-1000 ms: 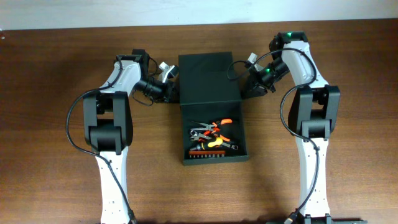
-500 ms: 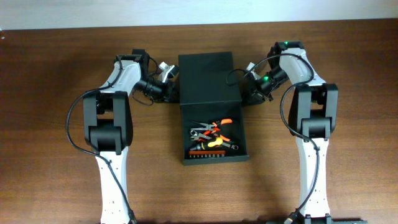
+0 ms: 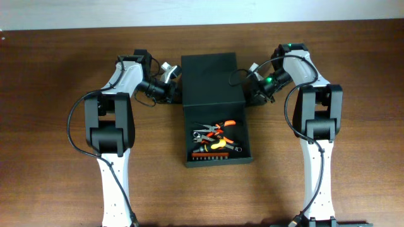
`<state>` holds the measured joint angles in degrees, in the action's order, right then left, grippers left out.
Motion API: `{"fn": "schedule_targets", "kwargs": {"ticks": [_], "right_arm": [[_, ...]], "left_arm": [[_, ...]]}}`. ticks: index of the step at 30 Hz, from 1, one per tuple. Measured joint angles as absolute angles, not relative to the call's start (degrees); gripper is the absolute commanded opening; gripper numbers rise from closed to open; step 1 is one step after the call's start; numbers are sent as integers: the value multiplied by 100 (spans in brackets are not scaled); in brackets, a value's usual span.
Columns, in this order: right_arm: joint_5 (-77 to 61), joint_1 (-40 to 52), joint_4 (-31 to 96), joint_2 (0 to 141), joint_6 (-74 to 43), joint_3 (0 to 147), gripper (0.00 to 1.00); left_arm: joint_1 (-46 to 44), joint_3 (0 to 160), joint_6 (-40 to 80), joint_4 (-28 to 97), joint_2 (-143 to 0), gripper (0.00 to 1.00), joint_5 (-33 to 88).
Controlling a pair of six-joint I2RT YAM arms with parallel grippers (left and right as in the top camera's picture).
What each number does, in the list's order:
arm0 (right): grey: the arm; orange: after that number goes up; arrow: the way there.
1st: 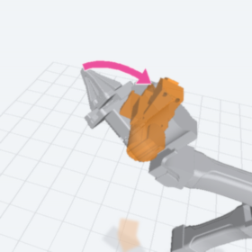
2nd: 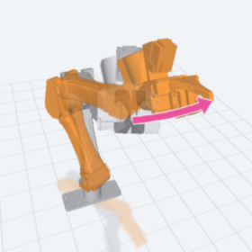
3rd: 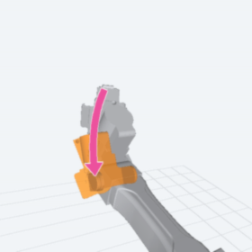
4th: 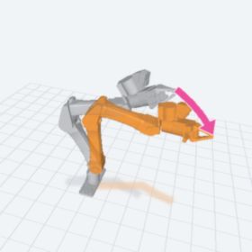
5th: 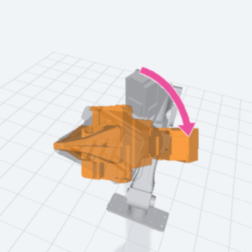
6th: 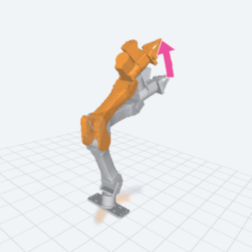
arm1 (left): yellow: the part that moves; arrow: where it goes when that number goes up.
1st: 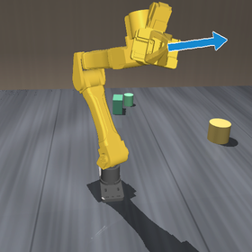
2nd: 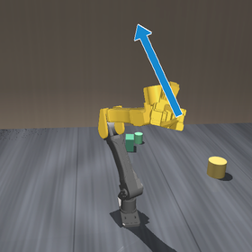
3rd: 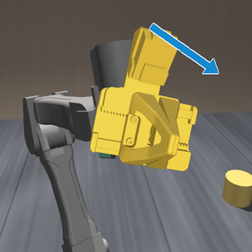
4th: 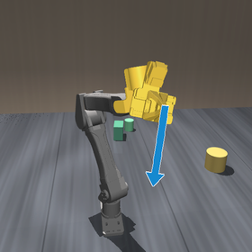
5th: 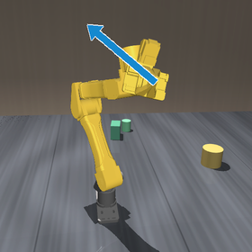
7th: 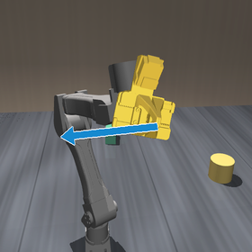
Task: Pack container
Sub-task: 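Move both grippers to the box lid's upper edges and grip them, then swing the lid forward over the box with both grippers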
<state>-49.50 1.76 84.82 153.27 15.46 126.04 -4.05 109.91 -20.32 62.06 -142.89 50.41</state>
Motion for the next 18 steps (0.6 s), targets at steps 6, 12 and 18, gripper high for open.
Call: {"fn": "schedule_targets", "kwargs": {"ticks": [6, 12, 18], "right_arm": [[-5212, 176, 8200, 15327, 1542, 12560, 10], [-5260, 176, 8110, 15338, 1542, 12643, 10], [-5240, 176, 8178, 15377, 1540, 13225, 10]], "left_arm": [[-405, 11255, -2032, 6200, -14296, 2, 5037], [-399, 11336, -2032, 6204, -14296, 2, 5039], [-397, 11336, -2032, 6202, -14296, 2, 5039]]}}
